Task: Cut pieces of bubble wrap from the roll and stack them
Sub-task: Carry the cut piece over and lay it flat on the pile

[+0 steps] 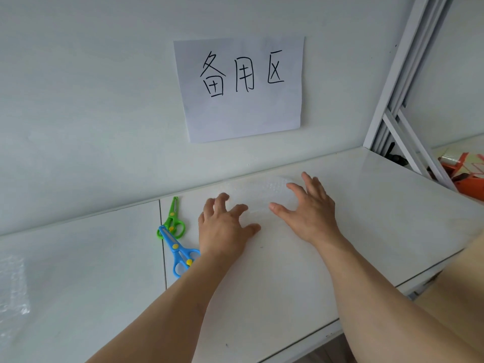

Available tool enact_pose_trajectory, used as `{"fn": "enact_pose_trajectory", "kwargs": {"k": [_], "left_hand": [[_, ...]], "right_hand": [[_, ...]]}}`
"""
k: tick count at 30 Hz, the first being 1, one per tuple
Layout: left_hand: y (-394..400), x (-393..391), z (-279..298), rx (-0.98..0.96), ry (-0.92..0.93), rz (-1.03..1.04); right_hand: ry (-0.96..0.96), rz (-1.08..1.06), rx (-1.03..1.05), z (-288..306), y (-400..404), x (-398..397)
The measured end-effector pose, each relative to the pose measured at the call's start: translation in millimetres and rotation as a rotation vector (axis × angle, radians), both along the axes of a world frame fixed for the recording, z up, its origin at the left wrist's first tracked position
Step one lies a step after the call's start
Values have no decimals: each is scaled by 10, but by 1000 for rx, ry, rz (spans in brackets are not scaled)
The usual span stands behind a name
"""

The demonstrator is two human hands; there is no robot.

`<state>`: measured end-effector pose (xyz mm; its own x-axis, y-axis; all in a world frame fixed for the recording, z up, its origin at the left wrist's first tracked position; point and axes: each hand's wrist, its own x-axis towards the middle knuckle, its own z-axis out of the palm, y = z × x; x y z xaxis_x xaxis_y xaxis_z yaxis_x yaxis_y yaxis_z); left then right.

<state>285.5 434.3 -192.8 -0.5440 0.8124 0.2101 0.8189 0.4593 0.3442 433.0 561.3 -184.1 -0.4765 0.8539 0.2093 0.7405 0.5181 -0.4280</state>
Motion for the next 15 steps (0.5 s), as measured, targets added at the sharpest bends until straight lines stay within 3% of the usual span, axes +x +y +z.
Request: {"fn": "enact_pose_trajectory", "kwargs": {"k": [2,8,15], "left_hand": [[21,-4,-10,-40,46,-3],[122,-51,-19,-40,-168,-36],[303,-59,-9,-16,-190,-2]], "right_hand": [[-44,53,40,47,42,-15],[-211,34,-126,-27,179,-98],[-160,10,-117,-49,348,-169]]}}
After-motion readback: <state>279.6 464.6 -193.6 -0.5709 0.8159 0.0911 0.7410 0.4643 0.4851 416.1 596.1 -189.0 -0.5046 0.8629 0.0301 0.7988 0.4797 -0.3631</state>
